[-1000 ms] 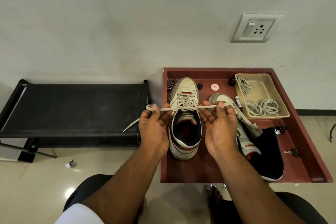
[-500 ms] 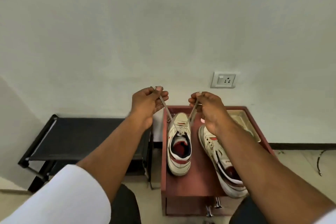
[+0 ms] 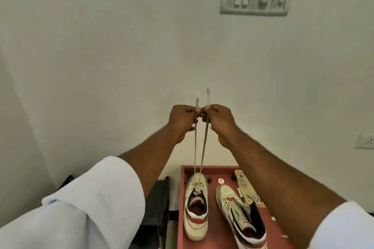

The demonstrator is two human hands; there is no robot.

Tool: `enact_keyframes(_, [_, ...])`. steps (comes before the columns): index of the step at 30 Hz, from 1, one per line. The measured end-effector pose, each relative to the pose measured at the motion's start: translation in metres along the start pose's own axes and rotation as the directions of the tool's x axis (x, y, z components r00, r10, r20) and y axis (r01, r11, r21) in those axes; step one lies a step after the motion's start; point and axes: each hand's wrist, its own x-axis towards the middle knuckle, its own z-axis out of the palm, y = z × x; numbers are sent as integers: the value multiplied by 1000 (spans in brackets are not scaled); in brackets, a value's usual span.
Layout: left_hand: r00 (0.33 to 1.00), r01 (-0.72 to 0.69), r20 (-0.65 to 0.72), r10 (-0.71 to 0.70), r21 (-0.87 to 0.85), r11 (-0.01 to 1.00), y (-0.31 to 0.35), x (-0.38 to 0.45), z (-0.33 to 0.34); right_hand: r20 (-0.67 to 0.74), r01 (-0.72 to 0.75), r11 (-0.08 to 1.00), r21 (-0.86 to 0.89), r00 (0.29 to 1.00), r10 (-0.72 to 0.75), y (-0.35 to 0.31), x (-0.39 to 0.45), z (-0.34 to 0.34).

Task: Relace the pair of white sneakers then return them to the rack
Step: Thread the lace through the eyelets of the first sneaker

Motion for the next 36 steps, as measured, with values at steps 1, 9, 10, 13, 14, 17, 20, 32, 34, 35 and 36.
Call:
enact_keyframes(1, [1000,-11,-6,11,5,1000,4,-1,0,-1,33,999,-10,999,-33,-5,0,-2])
enact_keyframes(9, [984,-123,-134,122,-4,992,17,-1,-7,-30,139,990,-16,990,-139,-4,1,-7])
enact_keyframes(10, [982,-135,-135,132,-10,991,19,-1,-8,-42,142,990,-2,989,-142,-2,0,-7])
enact_keyframes(13, [986,-144,-83,142,-22,989,28,0,-11,-73,168,985,39,984,-164,-1,-2,-8])
enact_keyframes(14, [988,-140,-66,139,-12,990,30,0,-11,-82,174,984,34,982,-171,-2,-1,-8])
enact_keyframes(17, [989,-140,-50,140,-4,990,34,-1,-11,-87,192,981,-17,977,-193,-6,1,-8])
enact_keyframes(20, [985,-168,-42,167,-15,986,36,-2,-12,-66,207,977,-46,976,-210,-9,3,-7])
enact_keyframes(32, [975,-222,34,221,24,975,46,-5,-9,26,257,959,-119,966,-256,-16,8,-12])
enact_keyframes(34, [972,-235,28,235,11,972,47,-7,-8,43,269,954,-135,963,-266,-17,9,-14])
enact_keyframes(35, [968,-248,23,248,3,969,47,-7,-7,57,276,951,-142,961,-271,-17,9,-14])
enact_keyframes(36, [963,-268,18,268,-4,963,48,-7,-6,71,284,948,-144,959,-276,-19,10,-15])
